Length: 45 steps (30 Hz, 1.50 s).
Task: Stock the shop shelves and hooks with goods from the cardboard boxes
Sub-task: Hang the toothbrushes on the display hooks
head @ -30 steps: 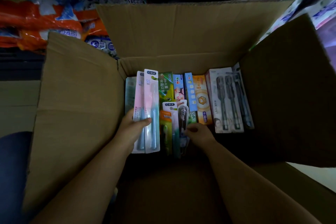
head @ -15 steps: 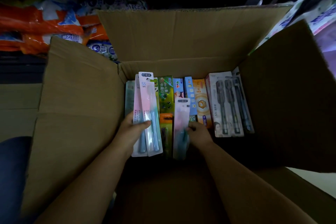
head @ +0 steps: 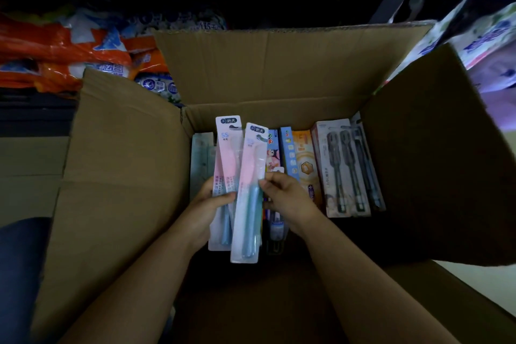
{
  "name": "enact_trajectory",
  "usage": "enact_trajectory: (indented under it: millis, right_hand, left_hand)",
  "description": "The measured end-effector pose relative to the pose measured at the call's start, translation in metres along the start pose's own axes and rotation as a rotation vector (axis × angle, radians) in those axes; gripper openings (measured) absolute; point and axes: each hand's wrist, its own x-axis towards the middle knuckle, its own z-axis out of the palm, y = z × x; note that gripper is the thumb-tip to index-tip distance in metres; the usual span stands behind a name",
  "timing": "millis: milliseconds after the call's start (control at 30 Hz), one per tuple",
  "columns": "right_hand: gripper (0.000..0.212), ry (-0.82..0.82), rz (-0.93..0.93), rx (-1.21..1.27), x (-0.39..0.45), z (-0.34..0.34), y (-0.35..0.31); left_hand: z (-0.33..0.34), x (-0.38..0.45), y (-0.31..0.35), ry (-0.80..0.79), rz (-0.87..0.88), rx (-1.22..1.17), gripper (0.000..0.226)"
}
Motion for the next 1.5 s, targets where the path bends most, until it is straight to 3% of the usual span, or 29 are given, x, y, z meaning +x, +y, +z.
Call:
enact_trajectory:
  millis: [233, 400, 600, 800, 933, 1033, 1167, 1300, 1500]
  right_hand:
    - [0.019, 0.098, -0.001, -0.091, 0.002, 0.004, 0.006]
    - [0.017, 0.130, -0.022, -0.075, -0.001, 0.002, 0.006]
    - [0.014, 0.071, -0.011, -0.015, -0.006, 0.006, 0.002]
    - [0.011, 0.045, 0.045, 0.064, -0.007, 0.006, 0.004]
    - [0.022, -0.017, 0.051, 0.106, -0.010, 0.003, 0.005]
    - [0.016, -0.065, 0.046, 0.087, -0.011, 0.004, 0.006]
    - [0.022, -0.002, 0.104, 0.226, -0.004, 0.000, 0.011]
    - [0.018, 0.083, 0.141, 0.384, -0.001, -0.026, 0.012]
    - [0.036, 0.127, 0.137, 0.532, -0.003, -0.056, 0.016]
  left_hand:
    - [0.007, -0.006, -0.001, -0.024, 0.001, -0.002, 0.048]
    - [0.007, -0.009, 0.000, -0.132, -0.054, 0.053, 0.097]
    - [0.011, -0.008, -0.004, -0.076, -0.044, 0.030, 0.068]
    - [0.011, -0.008, -0.004, -0.077, 0.000, 0.050, 0.063]
    - [0.014, -0.011, -0.003, -0.085, 0.047, 0.048, 0.066]
    - [0.015, -0.012, -0.004, -0.112, 0.076, 0.051, 0.069]
    - [0.015, -0.013, -0.002, -0.107, 0.087, 0.051, 0.054]
    - [0.011, -0.010, 0.002, 0.065, 0.029, 0.059, 0.027]
    - [0.008, -0.008, 0.008, 0.122, 0.041, 0.022, 0.024]
